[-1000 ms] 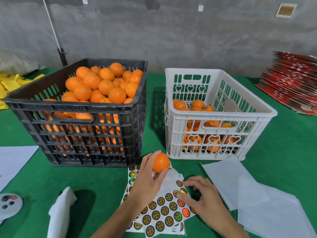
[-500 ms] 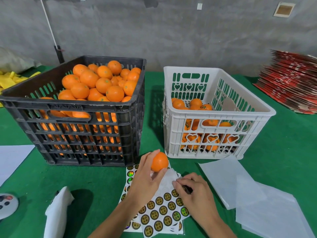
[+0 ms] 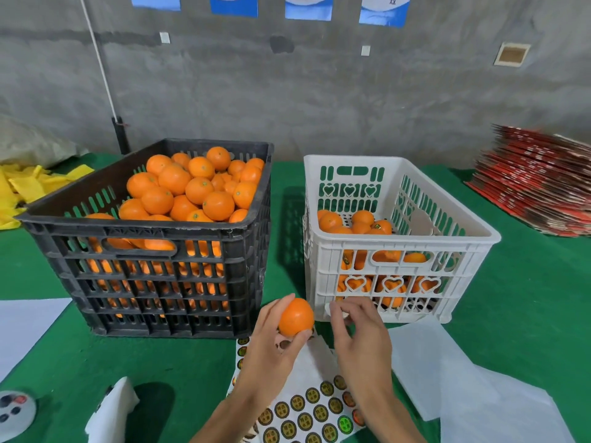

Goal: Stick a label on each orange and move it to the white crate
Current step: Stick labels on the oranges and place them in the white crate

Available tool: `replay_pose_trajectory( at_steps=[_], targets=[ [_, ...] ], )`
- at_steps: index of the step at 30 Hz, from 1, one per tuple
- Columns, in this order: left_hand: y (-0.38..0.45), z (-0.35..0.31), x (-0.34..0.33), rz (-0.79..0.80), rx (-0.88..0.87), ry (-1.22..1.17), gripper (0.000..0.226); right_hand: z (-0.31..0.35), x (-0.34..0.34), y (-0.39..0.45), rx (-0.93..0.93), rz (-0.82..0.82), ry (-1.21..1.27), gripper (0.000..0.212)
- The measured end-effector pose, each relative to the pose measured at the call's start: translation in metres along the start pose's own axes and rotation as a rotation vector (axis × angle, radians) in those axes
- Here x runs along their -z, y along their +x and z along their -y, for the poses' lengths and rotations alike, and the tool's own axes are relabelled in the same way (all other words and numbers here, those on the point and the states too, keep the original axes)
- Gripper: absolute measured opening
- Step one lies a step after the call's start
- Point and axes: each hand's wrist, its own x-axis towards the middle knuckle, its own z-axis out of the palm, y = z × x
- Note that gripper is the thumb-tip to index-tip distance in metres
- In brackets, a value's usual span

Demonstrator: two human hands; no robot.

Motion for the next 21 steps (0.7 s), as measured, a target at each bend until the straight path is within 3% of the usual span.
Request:
replay_pose_trajectory(
  at_steps=[3,5,8,11,16,21],
  targets=[
    [0.010,-0.019,0.009,-0.038,-0.104,-0.031,0.066,0.030,-0.006,0.002,0.182,-0.004,-0.010,0.015],
    [0.016,-0.035,0.016,-0.067,-0.158,-0.075,0.066,0.041,-0.002,0.004,0.184,0.006,0.071,0.021],
    [0.025,-0.063,0.018,-0.151,-0.259,-0.018,0.065,0.059,0.010,0.009,0.199,0.009,0.065,0.047],
    [0.044,-0.105,0.014,-0.174,-0.345,-0.025,0.052,0.080,0.023,0.029,0.235,-0.115,-0.018,0.078],
    [0.103,-0.163,0.000,-0.109,-0.554,0.333,0.066,0.084,0.058,0.099,0.120,-0.233,-0.093,0.061],
    [0.145,-0.185,-0.010,0.076,-0.403,0.571,0.068,0.061,0.069,0.138,0.088,-0.123,-0.242,0.038]
  ],
)
